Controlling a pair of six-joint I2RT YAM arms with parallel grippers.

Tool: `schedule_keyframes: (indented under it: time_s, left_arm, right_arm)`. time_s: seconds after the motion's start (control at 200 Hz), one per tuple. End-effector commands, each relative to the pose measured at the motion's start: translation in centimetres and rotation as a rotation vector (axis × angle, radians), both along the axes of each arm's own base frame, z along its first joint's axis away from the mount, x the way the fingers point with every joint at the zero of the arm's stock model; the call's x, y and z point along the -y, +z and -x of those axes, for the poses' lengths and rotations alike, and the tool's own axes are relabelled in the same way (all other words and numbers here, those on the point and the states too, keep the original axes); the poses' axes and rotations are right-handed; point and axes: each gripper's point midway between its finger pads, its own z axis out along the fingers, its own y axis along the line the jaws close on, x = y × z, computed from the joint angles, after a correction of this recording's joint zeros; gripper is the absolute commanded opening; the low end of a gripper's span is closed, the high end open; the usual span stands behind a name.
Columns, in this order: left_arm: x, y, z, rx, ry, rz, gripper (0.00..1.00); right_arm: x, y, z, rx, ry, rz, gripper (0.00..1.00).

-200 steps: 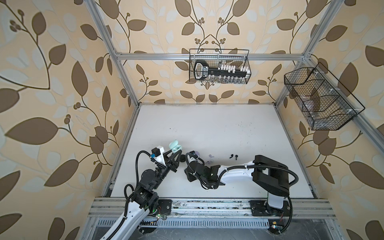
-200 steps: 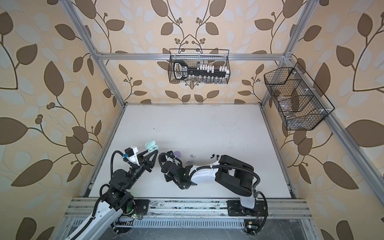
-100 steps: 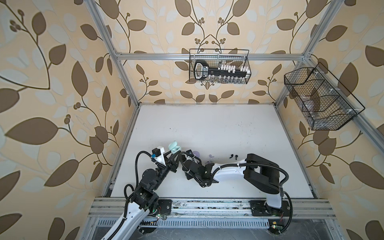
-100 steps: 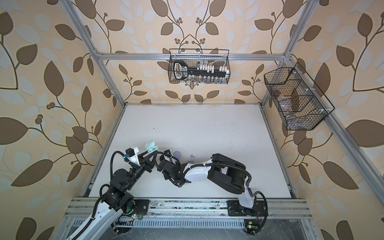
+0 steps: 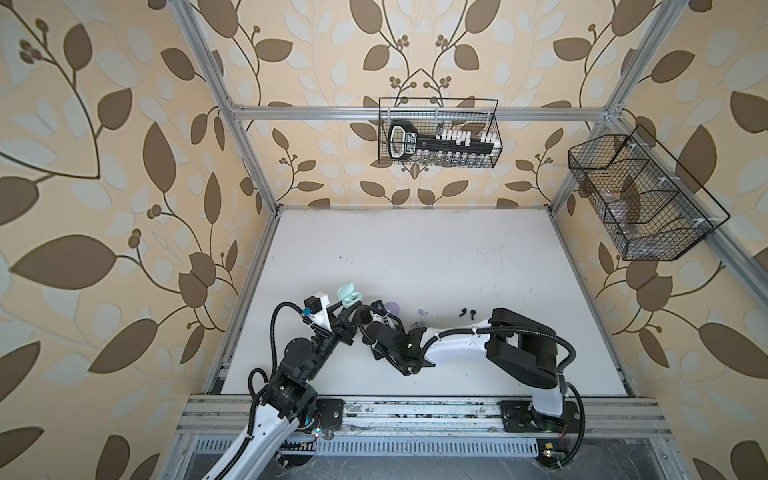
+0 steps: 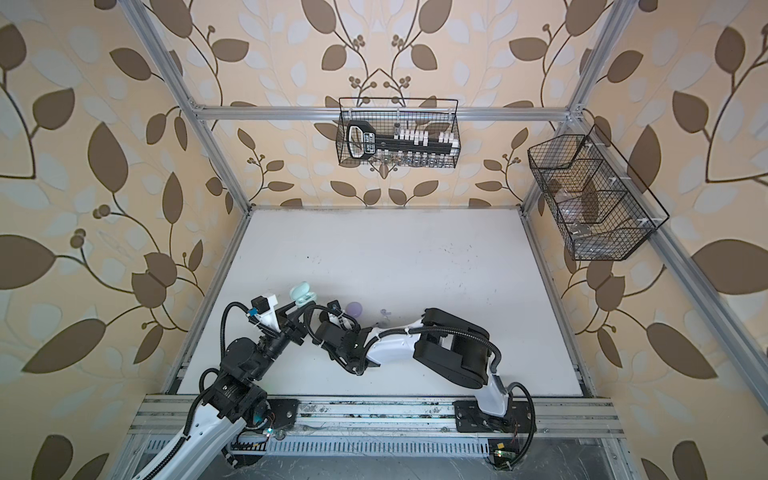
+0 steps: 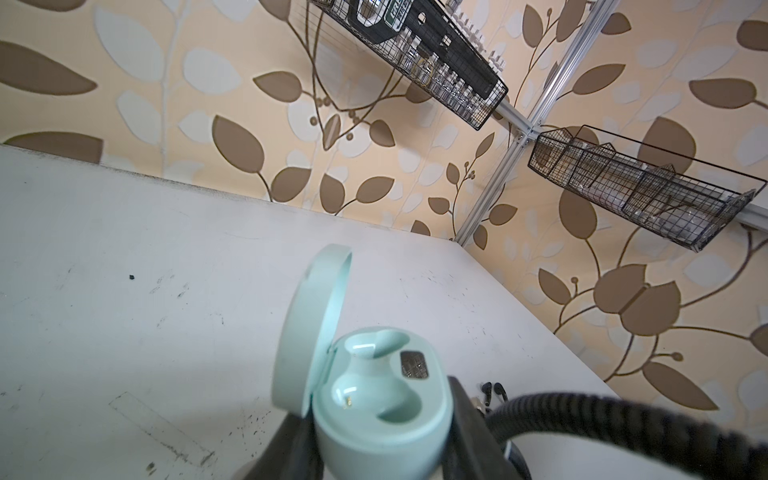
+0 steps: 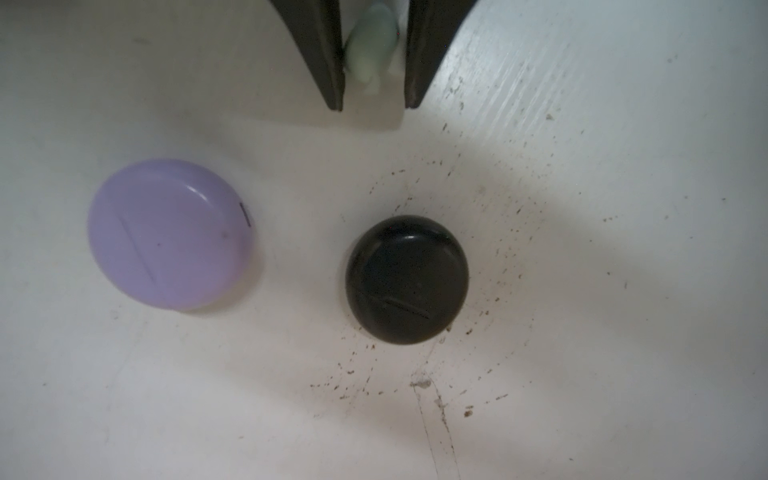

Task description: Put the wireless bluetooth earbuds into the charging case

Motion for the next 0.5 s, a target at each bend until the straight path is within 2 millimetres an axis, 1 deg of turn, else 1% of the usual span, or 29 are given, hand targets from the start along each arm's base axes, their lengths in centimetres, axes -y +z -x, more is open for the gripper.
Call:
schedule_keyframes:
  time_s: [0.0,0.075,0.16,0.37,0.495]
  left_arm:
    - [-0.2,3.1,0.2,0.085,0.006,0.017,0.0]
    - [-0.1,3.1,0.2,0.087,0.0,0.008,0.0]
    - [0.2,3.1,0.3,0.096,-0.014,0.005,0.0]
    - [2.0,3.8,1.0,0.156,-0.114,-0.034,0.0]
    - [3.1,3.6,1.3,0.176,-0.171,-0.061,0.0]
  right_arm:
    - [0.8,-1.3,0.4,-0.016,-0.009,0.041,0.23]
    - [0.8,-0.9,0.4,-0.013,-0.012,0.027,0.22]
    - [0.8,0.0,0.4,-0.011,-0.014,-0.002,0.2]
    - [1.6,3.5,0.8,0.006,-0.023,-0.096,0.17]
    - [2.2,5.2,1.2,0.025,-0.029,-0.131,0.15]
